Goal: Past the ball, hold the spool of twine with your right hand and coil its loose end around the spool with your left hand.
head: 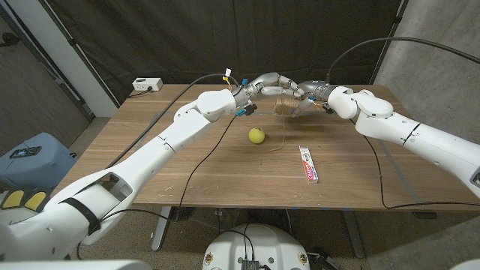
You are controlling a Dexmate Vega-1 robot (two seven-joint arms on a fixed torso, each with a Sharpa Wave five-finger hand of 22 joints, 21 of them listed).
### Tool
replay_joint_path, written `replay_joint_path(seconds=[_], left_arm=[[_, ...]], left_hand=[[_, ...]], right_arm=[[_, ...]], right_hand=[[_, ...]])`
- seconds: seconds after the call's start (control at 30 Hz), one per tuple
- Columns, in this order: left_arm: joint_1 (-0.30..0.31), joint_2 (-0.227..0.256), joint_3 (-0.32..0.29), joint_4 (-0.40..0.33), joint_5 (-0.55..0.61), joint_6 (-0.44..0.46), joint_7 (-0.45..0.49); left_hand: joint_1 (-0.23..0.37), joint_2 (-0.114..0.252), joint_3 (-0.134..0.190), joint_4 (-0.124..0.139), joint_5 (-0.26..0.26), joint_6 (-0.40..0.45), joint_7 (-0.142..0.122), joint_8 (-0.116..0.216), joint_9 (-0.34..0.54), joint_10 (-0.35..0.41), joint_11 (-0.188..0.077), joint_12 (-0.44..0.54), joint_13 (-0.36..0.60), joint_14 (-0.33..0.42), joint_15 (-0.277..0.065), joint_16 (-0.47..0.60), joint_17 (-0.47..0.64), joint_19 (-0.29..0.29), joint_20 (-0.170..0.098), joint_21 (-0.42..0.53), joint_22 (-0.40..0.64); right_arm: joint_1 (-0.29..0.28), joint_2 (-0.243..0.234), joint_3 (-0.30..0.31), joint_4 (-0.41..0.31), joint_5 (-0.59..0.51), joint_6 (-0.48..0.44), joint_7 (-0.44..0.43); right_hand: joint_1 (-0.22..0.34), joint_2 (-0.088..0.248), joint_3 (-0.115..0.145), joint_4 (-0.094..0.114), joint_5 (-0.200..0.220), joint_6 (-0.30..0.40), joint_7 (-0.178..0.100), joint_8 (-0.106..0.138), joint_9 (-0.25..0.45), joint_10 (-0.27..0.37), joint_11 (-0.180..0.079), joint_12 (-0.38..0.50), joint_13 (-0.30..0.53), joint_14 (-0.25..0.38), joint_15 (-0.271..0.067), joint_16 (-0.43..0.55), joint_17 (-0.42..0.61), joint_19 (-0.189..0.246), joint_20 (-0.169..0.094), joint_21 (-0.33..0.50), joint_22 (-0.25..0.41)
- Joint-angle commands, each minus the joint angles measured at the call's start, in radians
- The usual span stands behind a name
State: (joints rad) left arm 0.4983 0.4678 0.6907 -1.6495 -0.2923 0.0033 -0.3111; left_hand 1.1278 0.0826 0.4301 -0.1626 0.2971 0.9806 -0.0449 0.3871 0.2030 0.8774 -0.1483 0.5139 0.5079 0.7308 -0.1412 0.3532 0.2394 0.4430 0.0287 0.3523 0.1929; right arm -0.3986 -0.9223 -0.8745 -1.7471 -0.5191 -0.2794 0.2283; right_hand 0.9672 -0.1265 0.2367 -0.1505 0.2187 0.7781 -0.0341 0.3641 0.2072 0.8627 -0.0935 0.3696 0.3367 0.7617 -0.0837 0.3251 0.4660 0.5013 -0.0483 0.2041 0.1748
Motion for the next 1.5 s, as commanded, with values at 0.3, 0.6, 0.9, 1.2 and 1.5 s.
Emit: replay_joint_path(seconds=[0.3,0.6,0.9,1.2,1.5], left_arm=[[-0.014,-0.005,-0.009,0.024,-0.018,-0.014,-0.023],[-0.015,-0.006,-0.021,0.028,-0.027,-0.024,-0.029],[-0.019,-0.007,-0.028,0.033,-0.03,-0.035,-0.037],[-0.022,-0.009,-0.032,0.042,-0.034,-0.044,-0.045],[-0.021,-0.007,-0.034,0.039,-0.029,-0.041,-0.038]], left_hand=[[-0.003,0.009,-0.002,0.001,0.008,0.006,0.002,-0.002,0.003,0.006,-0.004,-0.004,0.004,0.006,0.001,-0.002,0.003,0.003,0.003,0.009,0.001],[-0.002,0.009,-0.003,0.0,0.008,0.007,0.004,-0.003,0.003,0.006,-0.002,-0.007,0.005,0.007,0.001,-0.003,0.005,0.002,0.003,0.01,0.001],[-0.002,0.013,-0.004,0.001,0.009,0.001,0.004,-0.006,0.004,0.004,0.002,-0.012,0.005,0.004,0.003,-0.003,0.008,0.0,0.003,0.01,0.001],[-0.001,0.011,-0.004,-0.001,0.01,0.0,0.006,-0.008,0.004,0.003,-0.001,-0.015,0.006,0.004,0.005,-0.006,0.007,0.0,0.001,0.01,0.001],[-0.001,0.012,-0.005,-0.001,0.01,0.003,0.004,-0.008,0.004,0.004,-0.002,-0.016,0.008,0.006,0.009,-0.005,0.009,0.0,0.0,0.011,0.001]], right_arm=[[-0.027,-0.018,0.014,-0.033,0.01,0.003,-0.007],[-0.047,-0.036,0.025,-0.055,0.021,0.02,-0.019],[-0.063,-0.051,0.028,-0.081,0.015,0.022,-0.016],[-0.074,-0.061,0.029,-0.098,0.011,0.026,-0.008],[-0.085,-0.076,0.029,-0.122,0.002,0.037,0.001]], right_hand=[[0.149,0.165,-0.003,0.003,0.002,0.204,-0.153,0.024,0.011,0.107,-0.099,0.005,0.001,0.01,-0.15,-0.005,0.005,0.008,-0.035,-0.001,0.001],[0.15,0.167,-0.006,0.003,0.001,0.207,-0.154,0.025,0.011,0.106,-0.099,0.003,0.001,0.013,-0.15,-0.006,0.006,0.01,-0.035,0.0,0.001],[0.152,0.167,-0.009,0.003,0.001,0.203,-0.156,0.023,0.011,0.105,-0.1,0.002,0.002,0.013,-0.15,-0.008,0.006,0.011,-0.034,0.0,0.001],[0.156,0.167,-0.01,0.001,0.001,0.203,-0.153,0.023,0.011,0.106,-0.099,0.002,0.002,0.014,-0.151,-0.01,0.008,0.013,-0.034,0.0,0.001],[0.157,0.167,-0.013,0.001,0.0,0.2,-0.153,0.022,0.011,0.104,-0.1,0.001,0.004,0.014,-0.151,-0.012,0.009,0.011,-0.034,-0.001,0.001]])
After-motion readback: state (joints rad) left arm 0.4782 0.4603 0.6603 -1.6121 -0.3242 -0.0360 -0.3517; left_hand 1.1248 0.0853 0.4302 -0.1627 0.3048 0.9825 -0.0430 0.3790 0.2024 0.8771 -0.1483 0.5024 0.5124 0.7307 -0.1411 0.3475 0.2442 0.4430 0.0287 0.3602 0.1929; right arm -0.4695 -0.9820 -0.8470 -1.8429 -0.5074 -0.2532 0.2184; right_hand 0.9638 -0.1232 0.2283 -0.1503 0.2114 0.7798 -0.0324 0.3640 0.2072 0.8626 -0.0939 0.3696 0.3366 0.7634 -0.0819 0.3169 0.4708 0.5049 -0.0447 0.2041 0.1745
